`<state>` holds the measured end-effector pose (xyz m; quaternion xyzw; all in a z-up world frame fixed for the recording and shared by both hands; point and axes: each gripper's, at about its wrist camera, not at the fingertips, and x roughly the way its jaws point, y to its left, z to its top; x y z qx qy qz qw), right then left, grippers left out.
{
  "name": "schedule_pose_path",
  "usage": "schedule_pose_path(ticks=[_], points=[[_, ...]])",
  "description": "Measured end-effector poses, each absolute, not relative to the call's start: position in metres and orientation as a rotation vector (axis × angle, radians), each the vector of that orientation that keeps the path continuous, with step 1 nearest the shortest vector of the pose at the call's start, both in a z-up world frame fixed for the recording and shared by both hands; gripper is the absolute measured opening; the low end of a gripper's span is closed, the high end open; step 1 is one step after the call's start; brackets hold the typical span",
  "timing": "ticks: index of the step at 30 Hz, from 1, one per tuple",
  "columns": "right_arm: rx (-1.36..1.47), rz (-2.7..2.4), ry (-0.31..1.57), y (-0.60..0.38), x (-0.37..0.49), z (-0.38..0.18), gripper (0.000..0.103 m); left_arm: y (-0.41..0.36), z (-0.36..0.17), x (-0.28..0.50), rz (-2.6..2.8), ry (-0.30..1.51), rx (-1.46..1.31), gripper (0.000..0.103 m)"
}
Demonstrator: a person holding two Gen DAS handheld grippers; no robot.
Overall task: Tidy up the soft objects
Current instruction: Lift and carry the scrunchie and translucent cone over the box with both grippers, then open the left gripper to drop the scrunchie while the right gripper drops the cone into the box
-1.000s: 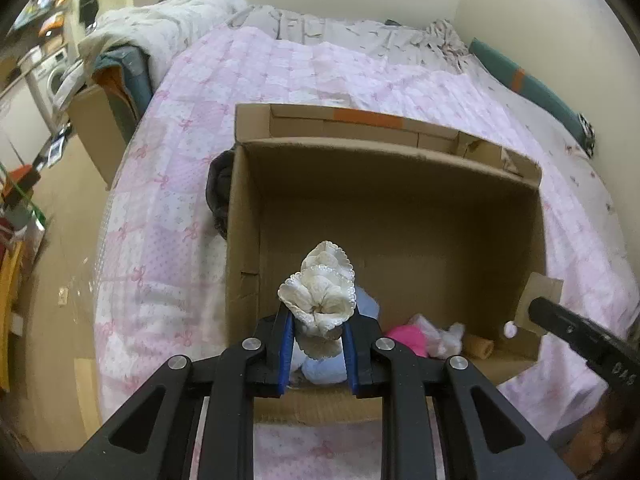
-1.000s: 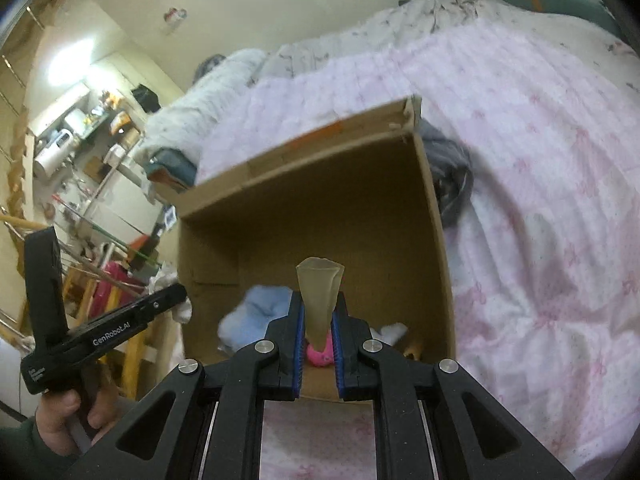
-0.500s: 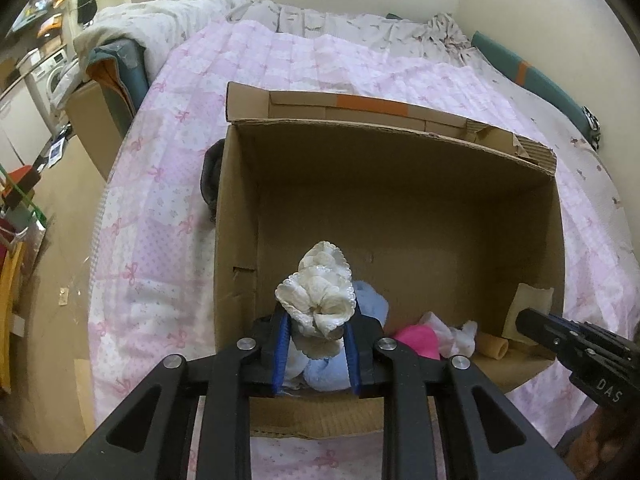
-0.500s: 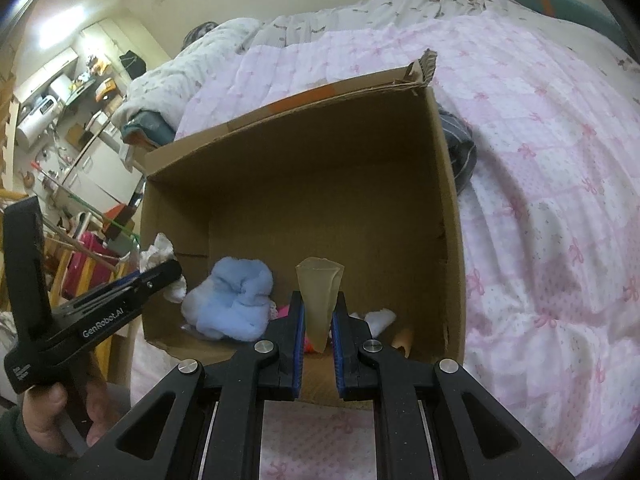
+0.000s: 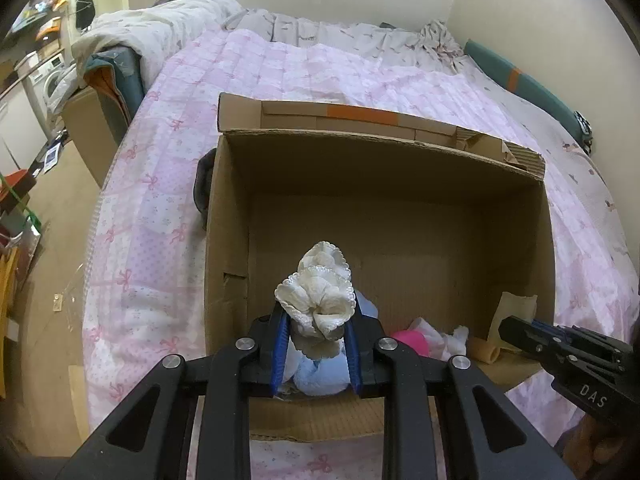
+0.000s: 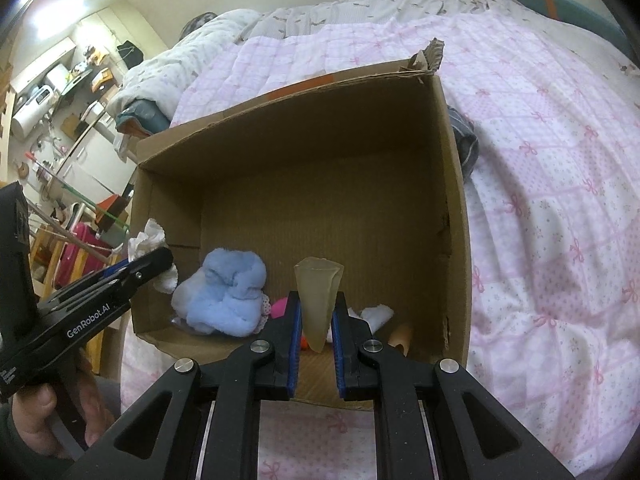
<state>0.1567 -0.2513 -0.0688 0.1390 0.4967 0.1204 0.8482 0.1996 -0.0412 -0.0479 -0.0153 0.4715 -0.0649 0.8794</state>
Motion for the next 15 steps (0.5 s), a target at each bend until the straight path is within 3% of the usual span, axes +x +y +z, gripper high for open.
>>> schedule_pose_path(ticks=[7, 10, 14, 15], points=[[0.304, 0.257, 1.038, -0.2516, 0.1564, -0.0681, 0.014, -0.0402, -0.0474, 0.1995, -0.151, 0.980, -0.053, 0.034], [0.312, 0.254, 1.046, -0.2529, 0.1570, -0.0699, 0.019, -0.0414, -0.0458, 0.1980, -0.163, 0.971, -0.068, 0.054], [0.329, 0.247, 1.058, -0.2540, 0.1575, -0.0717, 0.036, -0.0456, -0.0448, 0.1970, -0.154, 0.968, -0.049, 0.070], [0.342, 0.248, 1.052, -0.2553, 0.1572, -0.0705, 0.052, -0.0461, -0.0453, 0.1971, -0.156, 0.972, -0.057, 0.070]])
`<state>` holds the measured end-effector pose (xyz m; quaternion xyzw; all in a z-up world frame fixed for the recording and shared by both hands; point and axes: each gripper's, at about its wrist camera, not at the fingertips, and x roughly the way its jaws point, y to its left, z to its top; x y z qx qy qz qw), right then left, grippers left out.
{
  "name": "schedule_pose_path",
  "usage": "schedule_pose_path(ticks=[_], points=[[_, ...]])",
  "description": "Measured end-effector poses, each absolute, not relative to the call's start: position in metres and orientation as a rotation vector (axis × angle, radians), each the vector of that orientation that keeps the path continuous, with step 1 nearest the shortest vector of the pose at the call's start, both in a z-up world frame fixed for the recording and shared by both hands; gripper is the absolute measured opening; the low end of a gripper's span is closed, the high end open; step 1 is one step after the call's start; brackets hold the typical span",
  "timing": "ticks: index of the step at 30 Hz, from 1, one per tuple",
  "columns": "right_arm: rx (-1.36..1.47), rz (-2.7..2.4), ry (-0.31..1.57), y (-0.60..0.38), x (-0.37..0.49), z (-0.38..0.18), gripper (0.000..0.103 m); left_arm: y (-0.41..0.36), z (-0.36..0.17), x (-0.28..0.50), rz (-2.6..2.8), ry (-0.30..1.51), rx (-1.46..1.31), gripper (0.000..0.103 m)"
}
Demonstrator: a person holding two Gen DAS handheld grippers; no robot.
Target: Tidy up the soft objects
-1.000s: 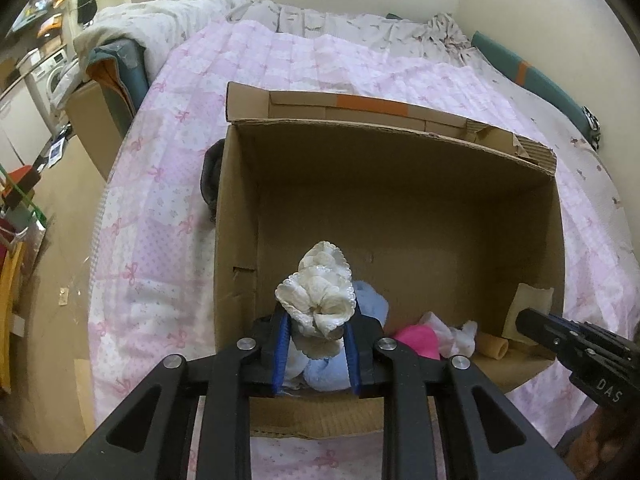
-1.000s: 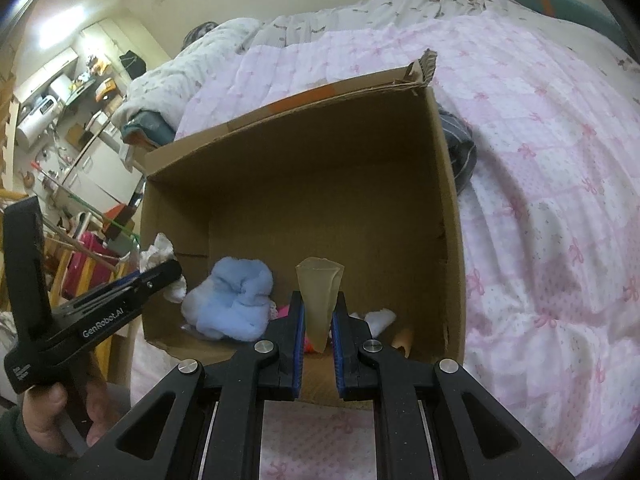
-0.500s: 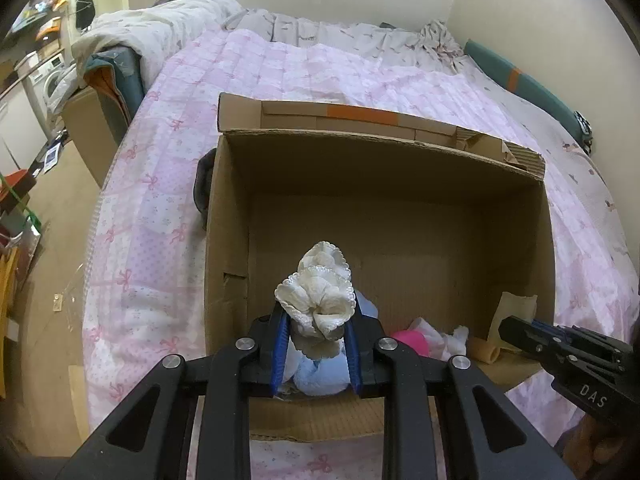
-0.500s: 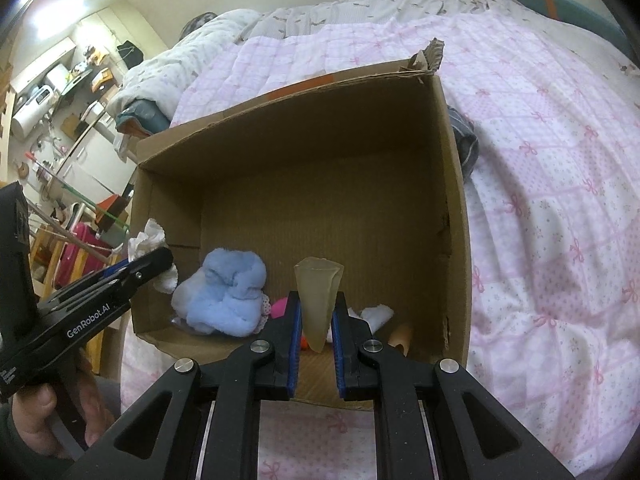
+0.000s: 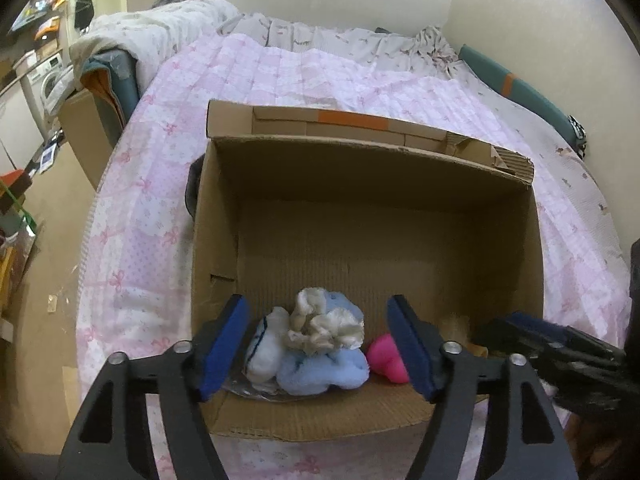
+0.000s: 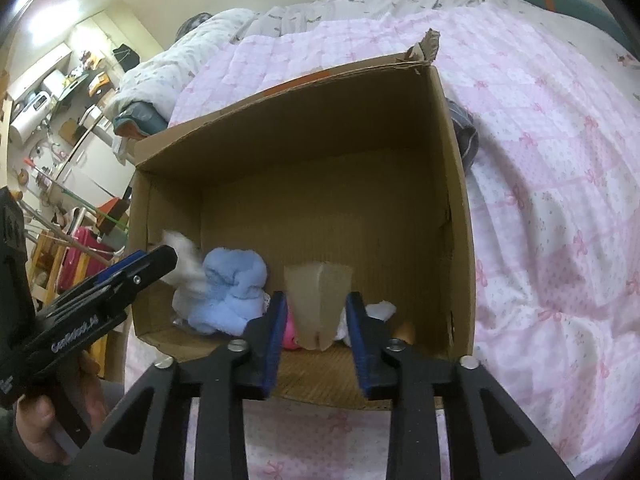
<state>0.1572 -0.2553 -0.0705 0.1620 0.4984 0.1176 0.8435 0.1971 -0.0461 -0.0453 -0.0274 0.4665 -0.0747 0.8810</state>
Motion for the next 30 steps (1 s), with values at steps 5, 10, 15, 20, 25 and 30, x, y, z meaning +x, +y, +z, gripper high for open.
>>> schedule_pose_path(ticks=[5, 10, 15, 20, 25, 30], points=[[0.468, 0.263, 0.999, -0.270, 0.156, -0.062, 0.079, -0.046, -0.039, 0.195, -0.152, 0.942, -0.068, 0.070], [0.507, 0.223, 0.995, -0.280, 0.157, -0.062, 0.089, -0.040, -0.029, 0.194, -0.133, 0.897, -0.078, 0.070], [0.468, 0.206, 0.910, -0.278, 0.151, -0.048, 0.103, -0.025, -0.013, 0.188, -0.070, 0.831, -0.106, 0.070], [0.410, 0.182, 0.805, -0.277, 0.141, -0.031, 0.103, -0.017, 0.004, 0.176, -0.026, 0.764, -0.084, 0.070], [0.371, 0.159, 0.758, -0.276, 0.129, -0.019, 0.103, -0.015, 0.019, 0.162, -0.054, 0.751, -0.049, 0.076], [0.336, 0.162, 0.735, -0.274, 0.111, -0.008, 0.103, -0.004, 0.023, 0.140, -0.063, 0.767, -0.072, 0.098]])
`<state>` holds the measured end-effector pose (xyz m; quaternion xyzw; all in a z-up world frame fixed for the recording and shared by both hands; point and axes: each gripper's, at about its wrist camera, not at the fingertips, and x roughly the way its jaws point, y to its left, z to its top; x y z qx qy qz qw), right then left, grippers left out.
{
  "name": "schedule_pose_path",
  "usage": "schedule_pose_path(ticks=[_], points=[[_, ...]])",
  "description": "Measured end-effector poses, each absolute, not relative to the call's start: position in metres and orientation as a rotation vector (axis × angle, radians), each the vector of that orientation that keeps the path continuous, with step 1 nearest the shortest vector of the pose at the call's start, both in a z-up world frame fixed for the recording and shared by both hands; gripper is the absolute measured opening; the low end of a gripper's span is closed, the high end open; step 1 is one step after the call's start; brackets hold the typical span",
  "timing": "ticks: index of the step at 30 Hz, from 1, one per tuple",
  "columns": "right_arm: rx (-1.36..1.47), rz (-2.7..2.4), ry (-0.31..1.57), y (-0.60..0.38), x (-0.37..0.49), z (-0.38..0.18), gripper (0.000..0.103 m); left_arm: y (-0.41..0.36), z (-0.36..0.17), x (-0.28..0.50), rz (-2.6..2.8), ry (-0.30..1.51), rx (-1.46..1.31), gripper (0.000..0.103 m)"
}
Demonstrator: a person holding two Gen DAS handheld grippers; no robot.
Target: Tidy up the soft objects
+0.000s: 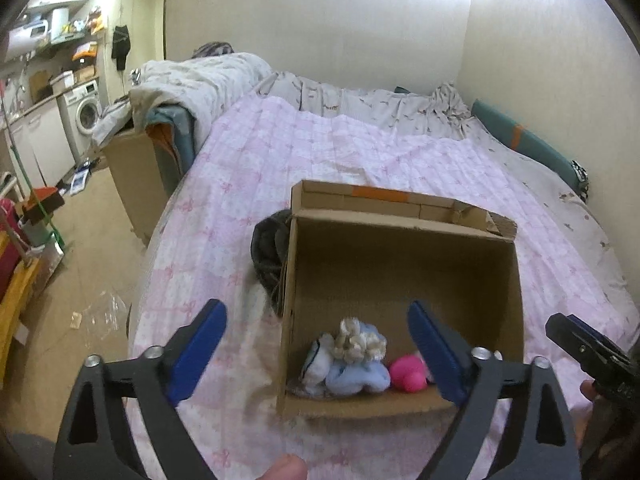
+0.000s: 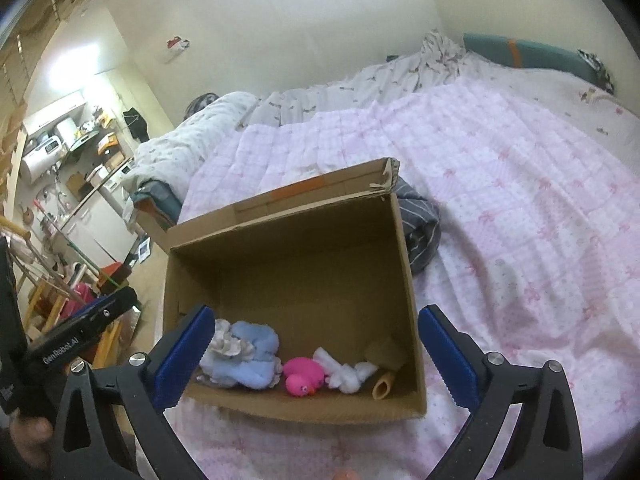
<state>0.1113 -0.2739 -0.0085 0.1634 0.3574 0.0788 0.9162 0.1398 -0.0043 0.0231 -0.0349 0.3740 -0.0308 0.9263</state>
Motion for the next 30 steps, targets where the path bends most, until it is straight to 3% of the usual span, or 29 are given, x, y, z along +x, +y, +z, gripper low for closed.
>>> schedule_pose_path(ticks=[6, 30], points=[[0.310, 0.160, 0.745, -0.267, 0.088, -0.008, 0.103, 0.002, 0.020, 0.116, -0.061, 0.788, -0.062, 0.102], [0.137, 0.119, 0.780, -0.231, 0.050, -0.020, 0.103, -0.004, -0.001, 0.075, -0.062, 0.819, 0.001, 0.102]])
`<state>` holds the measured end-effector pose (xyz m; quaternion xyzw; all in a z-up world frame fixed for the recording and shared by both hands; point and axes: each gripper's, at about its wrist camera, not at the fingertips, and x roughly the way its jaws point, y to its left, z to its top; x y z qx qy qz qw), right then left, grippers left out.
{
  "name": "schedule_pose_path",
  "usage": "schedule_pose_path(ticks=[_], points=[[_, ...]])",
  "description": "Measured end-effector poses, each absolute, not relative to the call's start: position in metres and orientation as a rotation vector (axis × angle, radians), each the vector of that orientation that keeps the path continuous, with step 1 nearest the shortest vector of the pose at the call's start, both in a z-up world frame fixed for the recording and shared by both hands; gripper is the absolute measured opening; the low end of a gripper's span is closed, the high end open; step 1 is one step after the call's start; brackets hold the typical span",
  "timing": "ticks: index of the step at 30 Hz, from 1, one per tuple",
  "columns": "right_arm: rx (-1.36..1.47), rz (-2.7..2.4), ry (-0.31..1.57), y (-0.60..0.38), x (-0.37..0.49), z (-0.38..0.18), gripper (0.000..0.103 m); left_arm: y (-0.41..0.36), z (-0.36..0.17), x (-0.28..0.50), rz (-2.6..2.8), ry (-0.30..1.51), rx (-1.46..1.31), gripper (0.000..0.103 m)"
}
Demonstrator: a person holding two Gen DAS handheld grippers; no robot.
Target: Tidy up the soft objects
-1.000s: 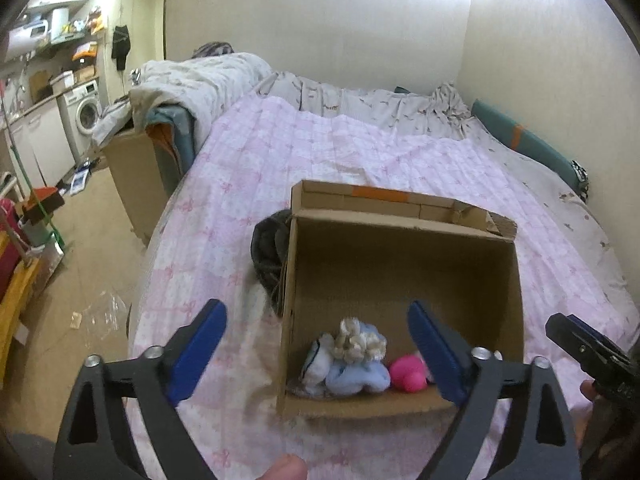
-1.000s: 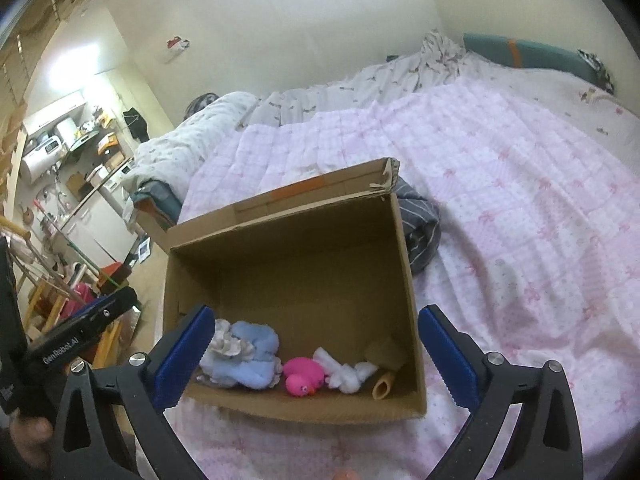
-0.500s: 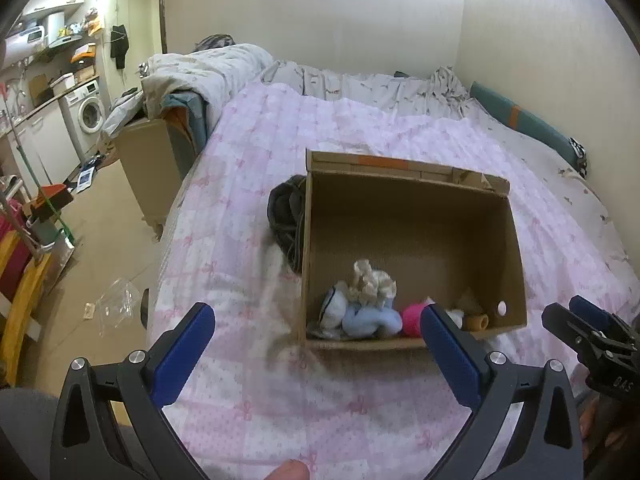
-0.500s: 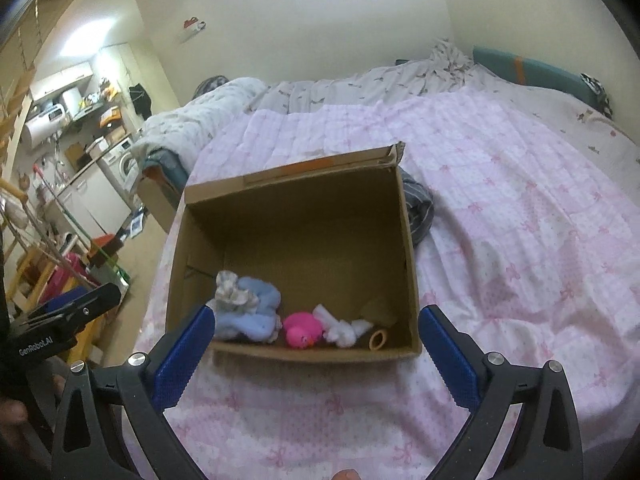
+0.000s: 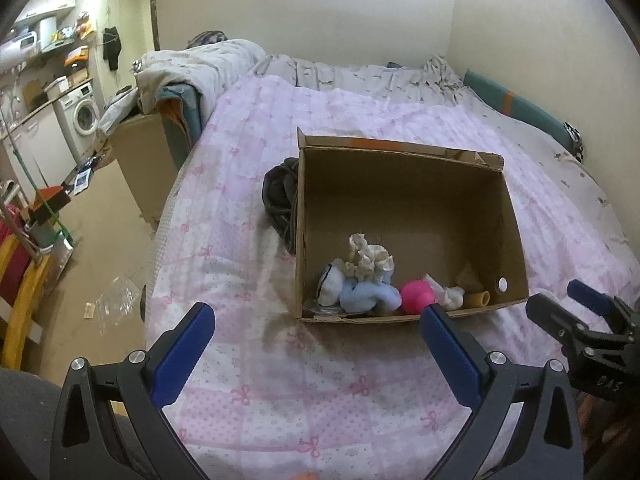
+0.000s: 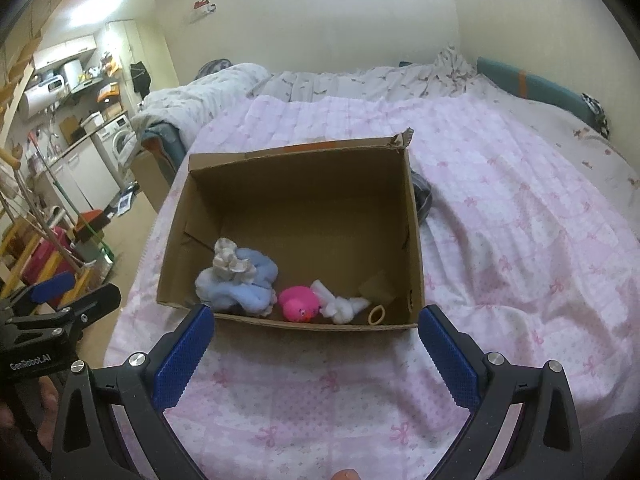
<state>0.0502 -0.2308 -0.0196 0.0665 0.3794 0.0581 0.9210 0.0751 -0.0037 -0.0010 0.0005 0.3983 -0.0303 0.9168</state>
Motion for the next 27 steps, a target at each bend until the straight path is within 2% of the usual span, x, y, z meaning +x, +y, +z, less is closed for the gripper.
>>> schedule_pose_path(ticks=[27], points=[[0.134, 0.101, 0.797, -0.2300, 0.0542, -0.0240, 0.103, -0.0043, -0.0023, 0.0752, -0.075, 0.830, -0.006, 0.102]])
